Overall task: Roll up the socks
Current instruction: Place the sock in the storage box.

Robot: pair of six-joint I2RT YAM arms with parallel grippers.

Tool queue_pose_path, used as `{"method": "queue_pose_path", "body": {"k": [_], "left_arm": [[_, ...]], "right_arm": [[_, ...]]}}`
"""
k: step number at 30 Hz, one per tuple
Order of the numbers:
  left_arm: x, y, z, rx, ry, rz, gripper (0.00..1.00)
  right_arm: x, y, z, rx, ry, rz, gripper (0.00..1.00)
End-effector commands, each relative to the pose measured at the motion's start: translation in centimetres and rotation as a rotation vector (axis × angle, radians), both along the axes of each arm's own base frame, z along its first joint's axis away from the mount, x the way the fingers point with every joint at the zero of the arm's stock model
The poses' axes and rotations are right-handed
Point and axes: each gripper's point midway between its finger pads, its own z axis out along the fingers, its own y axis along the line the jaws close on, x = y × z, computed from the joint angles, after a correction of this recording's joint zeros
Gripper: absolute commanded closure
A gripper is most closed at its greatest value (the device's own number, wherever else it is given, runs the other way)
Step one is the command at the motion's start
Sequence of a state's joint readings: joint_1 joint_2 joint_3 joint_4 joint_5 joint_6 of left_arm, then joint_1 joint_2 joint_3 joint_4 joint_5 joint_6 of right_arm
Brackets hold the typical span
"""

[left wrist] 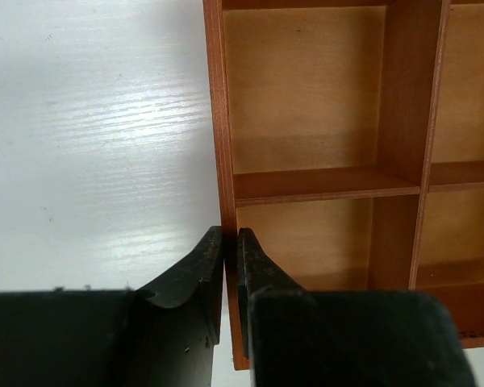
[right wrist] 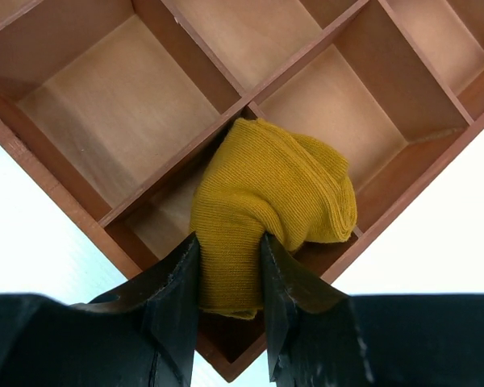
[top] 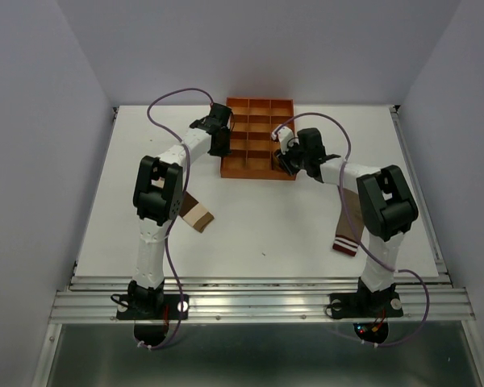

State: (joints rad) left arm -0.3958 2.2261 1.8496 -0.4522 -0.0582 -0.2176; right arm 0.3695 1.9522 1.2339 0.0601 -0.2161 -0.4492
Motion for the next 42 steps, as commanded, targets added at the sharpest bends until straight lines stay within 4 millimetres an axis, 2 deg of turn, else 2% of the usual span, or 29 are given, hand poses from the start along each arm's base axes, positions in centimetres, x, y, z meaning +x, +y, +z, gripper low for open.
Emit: {"method": "queue_pose_path", "body": {"k": [1,8,10,14,17,21,26,33,42], "left_arm": [[-0.3,-0.7,-0.9,0.001,0.012,-0.053,1.0],[-0.3,-0.7,-0.9,0.004,0.019,-0.047,1.0],[-0.3,-0.6,-0.9,0.005,0.018,-0.037,1.0],[-0.2,-0.4,-0.9,0.008,0.017,-0.02,1.0],[0.0,0.0,-1.1,0.012,0.028,0.012,1.0],[0.1,0.9,-1.2,0.015,0.033,0.071,1.0],[0.3,1.3,-0.8,0.013,0.022,0.113,1.0],[0.3,1.8,-1.3,0.017,0.036,0.147,1.0],[0.2,1.3,-1.1,-0.005,0.032,0.13,1.0]], "right_arm": [[-5.5,-1.8,-7.7,-0.105,0.286,0.044,0.99],[-5.5,-3.3,-10.1,-0.178,0.355,-0.035,0.99],[-5.7,-3.8,-9.9,-0.185,0.36,-0.069,0.95],[-6.8,-4.3,-9.9,-0.181,0.375,-0.106,0.93],[-7.2,-4.6,-9.8,-0.172,0.369,-0.131,0.99],[-6.9,-5.2,-8.6,-0.185,0.335,-0.158,0.99],[-7.1,-5.1,-6.9,-0.177,0.304,-0.134,0.99],[-8.7,-5.2,-7.5,-0.173,0.348,-0.073,0.99],[-7.9,-4.1,-8.8,-0.175,0.388,-0.015,0.99]]}}
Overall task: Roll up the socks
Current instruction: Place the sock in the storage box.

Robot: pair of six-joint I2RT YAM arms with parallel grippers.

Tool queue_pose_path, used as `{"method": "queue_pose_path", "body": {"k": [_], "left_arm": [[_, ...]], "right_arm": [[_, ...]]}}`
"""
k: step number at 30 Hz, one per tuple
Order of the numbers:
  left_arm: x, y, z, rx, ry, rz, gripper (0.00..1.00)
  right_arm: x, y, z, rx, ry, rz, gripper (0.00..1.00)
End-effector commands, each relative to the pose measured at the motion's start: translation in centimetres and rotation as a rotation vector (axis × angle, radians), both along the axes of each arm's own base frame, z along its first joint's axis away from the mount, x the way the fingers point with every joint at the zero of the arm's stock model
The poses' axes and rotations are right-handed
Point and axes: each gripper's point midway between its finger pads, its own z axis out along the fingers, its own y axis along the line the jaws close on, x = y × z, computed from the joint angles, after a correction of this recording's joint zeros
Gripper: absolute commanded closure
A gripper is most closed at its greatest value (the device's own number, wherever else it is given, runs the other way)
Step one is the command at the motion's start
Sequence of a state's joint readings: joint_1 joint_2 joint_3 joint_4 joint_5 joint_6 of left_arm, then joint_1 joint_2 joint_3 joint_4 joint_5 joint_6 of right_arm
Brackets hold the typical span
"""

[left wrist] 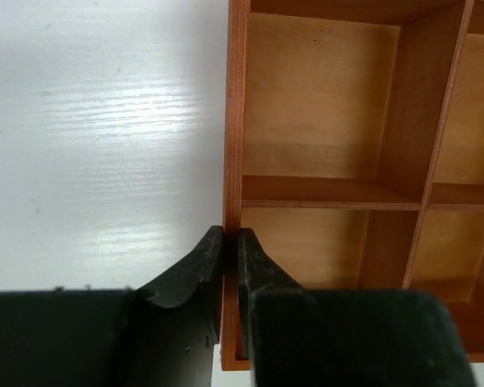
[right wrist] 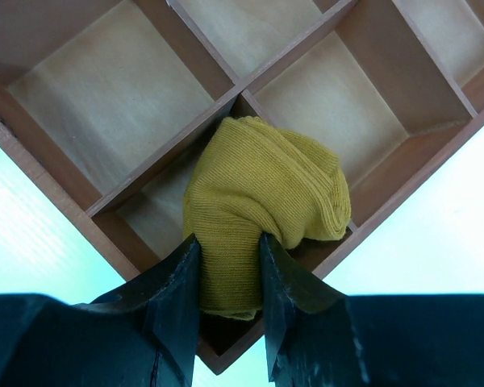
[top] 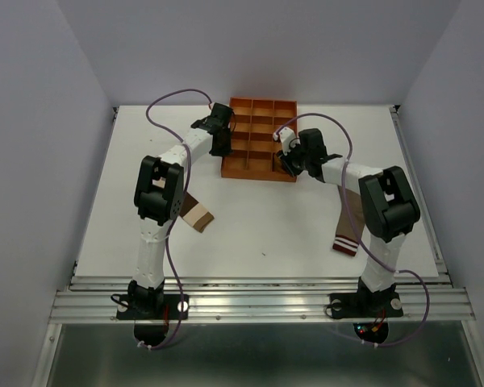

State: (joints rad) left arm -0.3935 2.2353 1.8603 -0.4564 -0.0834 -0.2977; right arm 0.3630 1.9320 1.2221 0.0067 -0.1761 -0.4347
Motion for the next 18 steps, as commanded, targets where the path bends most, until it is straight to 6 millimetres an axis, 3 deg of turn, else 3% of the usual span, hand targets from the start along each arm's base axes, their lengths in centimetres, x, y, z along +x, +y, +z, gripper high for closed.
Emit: {"method": "queue_pose_path", "body": {"k": [1,5,8,9,12,15,18], "left_arm": [[-0.2,1.2,-1.0,0.022,0.03,0.048,1.0],[-0.3,1.2,-1.2,0.025,0.033,0.046,1.0],[-0.3,1.2,-1.1,0.023,0.03,0.045,1.0],[-0.4,1.2,-1.1,0.023,0.032,0.044,1.0],[-0.5,1.2,-1.3,0.028,0.035,0.044,1.0],[-0.6,1.1,-1.3,0.03,0.035,0.044,1.0],[-0.7,0.9,-1.3,0.03,0.035,0.045,1.0]], "right_arm": [[-7.1,-2.8,-8.4,-0.135,0.354,0.026,0.99],[-7.0,-3.1,-8.6,-0.145,0.362,-0.001,0.89],[-6.9,-3.3,-8.5,-0.147,0.362,-0.026,0.73],[-6.9,-3.2,-8.1,-0.137,0.359,-0.029,0.66],[-6.7,-2.9,-7.3,-0.113,0.35,-0.047,0.61],[-6.0,-2.7,-6.2,-0.092,0.316,-0.062,0.47],[-5.5,-2.3,-4.9,-0.061,0.282,-0.068,0.44]]}}
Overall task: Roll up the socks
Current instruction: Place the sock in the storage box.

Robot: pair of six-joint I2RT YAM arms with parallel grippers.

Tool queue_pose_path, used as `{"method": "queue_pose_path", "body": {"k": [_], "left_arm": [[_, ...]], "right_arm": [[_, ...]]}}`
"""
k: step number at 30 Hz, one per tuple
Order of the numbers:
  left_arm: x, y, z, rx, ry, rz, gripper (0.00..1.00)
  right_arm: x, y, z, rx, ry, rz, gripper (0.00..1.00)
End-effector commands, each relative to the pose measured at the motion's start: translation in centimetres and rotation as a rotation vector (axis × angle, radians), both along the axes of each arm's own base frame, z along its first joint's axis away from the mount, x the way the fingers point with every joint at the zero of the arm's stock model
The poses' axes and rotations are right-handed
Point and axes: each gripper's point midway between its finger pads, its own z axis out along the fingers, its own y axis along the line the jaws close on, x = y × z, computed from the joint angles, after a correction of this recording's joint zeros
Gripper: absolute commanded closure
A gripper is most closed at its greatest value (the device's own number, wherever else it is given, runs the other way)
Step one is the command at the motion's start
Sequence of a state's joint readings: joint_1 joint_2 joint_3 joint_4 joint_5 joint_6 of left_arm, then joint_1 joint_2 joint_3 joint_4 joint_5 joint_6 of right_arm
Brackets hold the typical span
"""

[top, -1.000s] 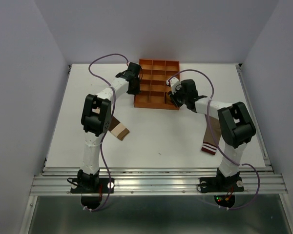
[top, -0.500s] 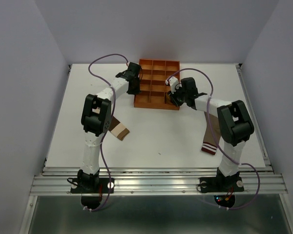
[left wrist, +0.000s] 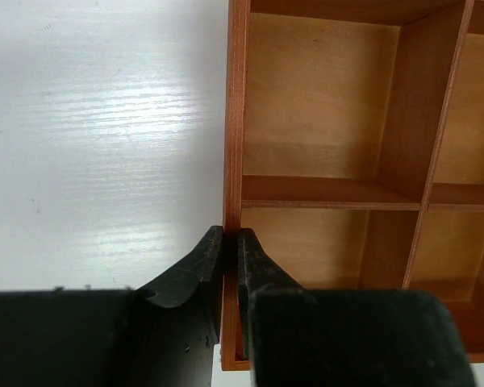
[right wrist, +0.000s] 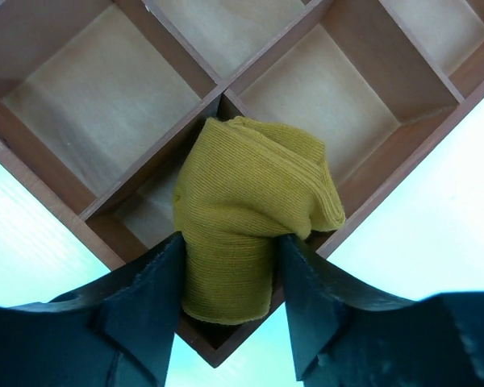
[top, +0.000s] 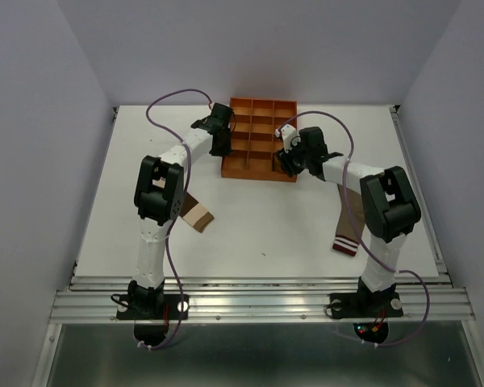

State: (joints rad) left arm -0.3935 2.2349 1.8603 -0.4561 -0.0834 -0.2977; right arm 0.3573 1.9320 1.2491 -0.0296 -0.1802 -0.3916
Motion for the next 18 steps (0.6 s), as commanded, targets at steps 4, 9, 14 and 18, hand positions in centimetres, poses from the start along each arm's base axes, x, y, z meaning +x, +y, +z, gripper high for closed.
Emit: {"method": "queue_pose_path", "body": {"k": [4,9,14,18], "left_arm": [[-0.8,1.1,-1.6,0.049,0.043,0.048,1.0],[-0.8,1.0,-1.4,0.047,0.04,0.047,1.0],[-0.8,1.0,-1.4,0.049,0.043,0.044,1.0],[-0.9,0.9,-1.5,0.049,0.045,0.04,1.0]], "right_arm": [[-5.3,-1.7,-3.9,-0.042,0.218,-0.024,0.38],[-4.8,-0.6,-2.8,-0.012,0.196,-0.009,0.36],[-3.9,-0.8,-1.9,-0.006,0.169,-0.054,0.33],[-3.4,-0.3,-0.6,0.024,0.122,-0.072,0.31]]}}
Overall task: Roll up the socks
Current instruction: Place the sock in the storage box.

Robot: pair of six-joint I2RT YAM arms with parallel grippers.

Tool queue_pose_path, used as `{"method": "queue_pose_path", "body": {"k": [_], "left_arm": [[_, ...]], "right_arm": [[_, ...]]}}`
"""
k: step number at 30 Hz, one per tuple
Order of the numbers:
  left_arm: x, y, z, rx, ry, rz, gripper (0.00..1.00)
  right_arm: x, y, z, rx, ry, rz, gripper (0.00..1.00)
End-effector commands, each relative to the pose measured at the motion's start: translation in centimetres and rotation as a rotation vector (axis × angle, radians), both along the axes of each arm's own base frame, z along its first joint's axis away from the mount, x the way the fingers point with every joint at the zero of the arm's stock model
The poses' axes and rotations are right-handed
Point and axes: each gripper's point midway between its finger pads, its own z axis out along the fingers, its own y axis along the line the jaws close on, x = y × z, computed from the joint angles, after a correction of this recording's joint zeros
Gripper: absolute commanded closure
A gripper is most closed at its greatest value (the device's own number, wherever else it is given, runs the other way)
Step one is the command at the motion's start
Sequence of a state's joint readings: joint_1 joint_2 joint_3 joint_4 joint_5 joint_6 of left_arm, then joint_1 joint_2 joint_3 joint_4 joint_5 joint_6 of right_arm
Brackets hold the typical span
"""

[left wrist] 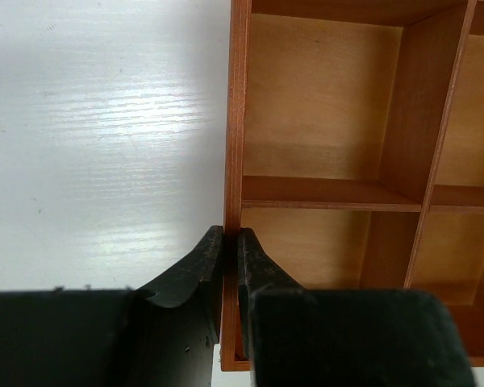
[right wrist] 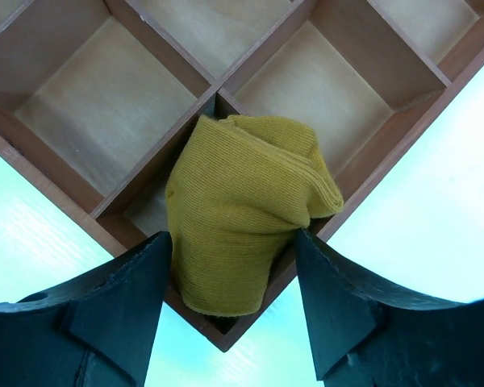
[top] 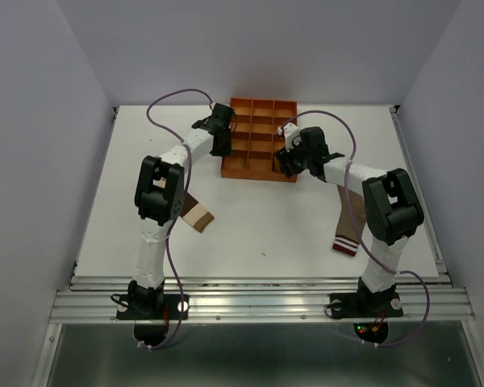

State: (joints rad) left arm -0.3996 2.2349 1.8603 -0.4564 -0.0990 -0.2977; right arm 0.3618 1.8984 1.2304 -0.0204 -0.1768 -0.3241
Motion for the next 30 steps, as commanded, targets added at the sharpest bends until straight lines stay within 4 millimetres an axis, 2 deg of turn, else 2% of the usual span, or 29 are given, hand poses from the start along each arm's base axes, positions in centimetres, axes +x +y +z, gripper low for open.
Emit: {"method": "queue_pose_path", "body": {"k": [1,9,10,17,21,23,30], "left_arm": [[-0.8,1.0,-1.6,0.036,0.05,0.038,1.0],[-0.9,0.8,-1.5,0.033,0.049,0.034,1.0],[-0.9,0.8,-1.5,0.033,0.049,0.034,1.0],[-1.0,0.8,-1.6,0.03,0.054,0.031,1.0],[-1.0,0.7,-1.6,0.026,0.054,0.03,1.0],[-1.1,0.7,-1.7,0.028,0.056,0.031,1.0],[-1.1,0.6,-1.7,0.025,0.056,0.029,1.0]], "right_arm": [[-3.0,-0.5,-1.4,-0.013,0.113,-0.029,0.3],[-1.5,-0.4,2.1,0.063,0.037,-0.12,0.29],[-1.4,0.1,2.6,0.074,0.025,-0.122,0.29],[-0.6,2.1,3.9,0.145,0.015,-0.122,0.29],[0.6,2.2,4.7,0.151,-0.008,-0.177,0.28],[1.3,1.5,4.9,0.136,-0.025,-0.231,0.27],[2.5,0.9,5.1,0.118,-0.055,-0.284,0.24]]}}
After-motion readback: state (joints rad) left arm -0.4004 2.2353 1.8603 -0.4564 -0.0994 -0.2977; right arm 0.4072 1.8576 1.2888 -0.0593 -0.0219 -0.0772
